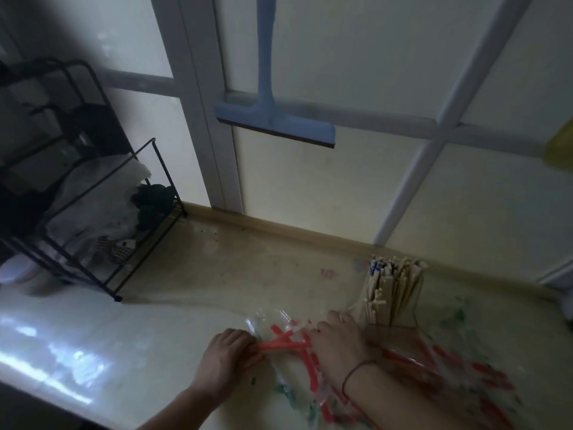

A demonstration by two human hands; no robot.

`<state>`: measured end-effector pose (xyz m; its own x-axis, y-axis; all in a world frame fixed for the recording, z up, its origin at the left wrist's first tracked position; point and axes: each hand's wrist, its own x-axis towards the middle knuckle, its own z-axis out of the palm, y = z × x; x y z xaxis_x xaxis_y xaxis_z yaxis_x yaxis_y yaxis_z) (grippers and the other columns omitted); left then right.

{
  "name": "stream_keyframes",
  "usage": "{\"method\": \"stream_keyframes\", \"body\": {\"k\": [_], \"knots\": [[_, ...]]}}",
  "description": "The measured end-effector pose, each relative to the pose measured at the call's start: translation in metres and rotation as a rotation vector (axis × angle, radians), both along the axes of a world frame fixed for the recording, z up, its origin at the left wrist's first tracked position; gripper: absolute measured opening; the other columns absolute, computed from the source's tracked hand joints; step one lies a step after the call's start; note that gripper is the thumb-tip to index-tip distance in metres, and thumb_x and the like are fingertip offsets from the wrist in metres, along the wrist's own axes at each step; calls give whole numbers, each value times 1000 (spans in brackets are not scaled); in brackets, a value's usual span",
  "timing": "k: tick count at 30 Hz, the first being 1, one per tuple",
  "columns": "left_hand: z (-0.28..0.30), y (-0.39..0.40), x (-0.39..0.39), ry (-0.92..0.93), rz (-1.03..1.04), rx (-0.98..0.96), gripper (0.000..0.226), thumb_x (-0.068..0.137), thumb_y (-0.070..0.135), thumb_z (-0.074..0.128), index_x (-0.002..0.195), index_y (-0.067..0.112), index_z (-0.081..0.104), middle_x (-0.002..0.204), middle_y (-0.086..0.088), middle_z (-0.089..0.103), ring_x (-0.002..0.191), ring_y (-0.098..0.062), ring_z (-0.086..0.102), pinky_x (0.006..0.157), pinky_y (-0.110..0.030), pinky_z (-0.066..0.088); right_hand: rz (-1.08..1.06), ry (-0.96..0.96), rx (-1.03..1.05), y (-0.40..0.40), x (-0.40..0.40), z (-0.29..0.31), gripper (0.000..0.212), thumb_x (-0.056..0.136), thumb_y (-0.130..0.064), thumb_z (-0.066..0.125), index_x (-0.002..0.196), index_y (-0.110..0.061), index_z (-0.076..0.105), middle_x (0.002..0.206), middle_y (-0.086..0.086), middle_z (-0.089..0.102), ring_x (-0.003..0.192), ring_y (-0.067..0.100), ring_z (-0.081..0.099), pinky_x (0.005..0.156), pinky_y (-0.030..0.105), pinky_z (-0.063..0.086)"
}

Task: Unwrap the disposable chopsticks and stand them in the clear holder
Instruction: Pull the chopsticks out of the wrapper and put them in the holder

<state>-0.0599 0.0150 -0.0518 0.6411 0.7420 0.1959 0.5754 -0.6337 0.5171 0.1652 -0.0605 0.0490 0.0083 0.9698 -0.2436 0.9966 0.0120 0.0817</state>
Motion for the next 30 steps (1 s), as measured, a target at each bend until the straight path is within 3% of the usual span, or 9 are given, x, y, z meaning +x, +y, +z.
{"method": "stream_keyframes", "body": {"k": [2, 5, 7, 9, 14, 17, 20, 26, 30], "knots": [[6, 0, 6, -17, 18, -14, 41, 92, 64, 49, 88, 27, 67, 85, 15, 62, 79, -10, 56, 70, -26, 42, 25, 8, 1, -8, 4, -2, 43, 93, -18, 27, 111, -19, 66, 107, 3, 68, 111, 27, 48, 93, 44, 35], [25, 3, 16, -129, 103, -162, 39, 92, 60, 51, 88, 26, 69, 83, 14, 64, 76, -1, 57, 69, -24, 46, 51, 59, 116, -17, 8, 10, 41, 95, -21, 28, 107, -20, 67, 100, 1, 70, 105, 27, 50, 86, 45, 37], [41, 8, 19, -187, 225, -314, 3, 89, 31, 69, 86, 32, 67, 78, 13, 68, 74, -2, 63, 67, -28, 53, 62, 71, 105, -17, 11, 22, 36, 90, -23, 35, 90, -23, 71, 80, -3, 71, 90, 24, 55, 76, 41, 40], [54, 16, 18, -268, 342, -482, 17, 84, 10, 75, 88, 25, 68, 71, 2, 70, 66, -11, 66, 67, -36, 56, 33, 76, 90, -22, 11, 33, 34, 77, -27, 36, 64, -26, 67, 55, -9, 63, 66, 17, 58, 59, 34, 44], [114, 21, 34, -953, 439, -1090, 7, 93, 3, 56, 95, 3, 63, 75, -7, 63, 74, -22, 58, 73, -33, 52, -16, 245, 473, -46, 13, 55, 30, 84, -45, 43, 72, -31, 67, 59, -16, 62, 64, 12, 53, 68, 30, 32], [141, 10, 59, -1081, 384, -1221, 21, 99, 12, 47, 98, 1, 65, 89, -12, 70, 80, -20, 68, 76, -35, 58, -111, 324, 551, -52, 16, 66, 37, 86, -51, 41, 74, -32, 70, 59, -13, 59, 62, 11, 54, 68, 28, 41], [164, 0, 82, -1192, 353, -1264, 23, 100, 15, 43, 96, 3, 62, 84, -13, 71, 71, -19, 71, 63, -30, 60, -274, 603, 445, -65, 23, 71, 35, 89, -59, 49, 79, -33, 71, 64, -10, 61, 64, 4, 57, 62, 21, 47], [199, -23, 107, -1169, 303, -1170, 22, 100, 17, 46, 97, 3, 63, 88, -15, 72, 70, -19, 71, 61, -29, 59, -476, 1064, 387, -107, 41, 80, 38, 88, -12, 68, 55, -29, 63, 48, -9, 60, 43, -1, 50, 57, -2, 34], [211, -39, 124, -1120, 246, -1137, 22, 100, 15, 45, 93, 3, 63, 82, -14, 72, 67, -19, 71, 55, -26, 56, -552, 1209, 339, -126, 44, 82, 28, 88, -5, 65, 68, -23, 73, 57, 2, 68, 51, 2, 59, 61, 6, 44]]}}
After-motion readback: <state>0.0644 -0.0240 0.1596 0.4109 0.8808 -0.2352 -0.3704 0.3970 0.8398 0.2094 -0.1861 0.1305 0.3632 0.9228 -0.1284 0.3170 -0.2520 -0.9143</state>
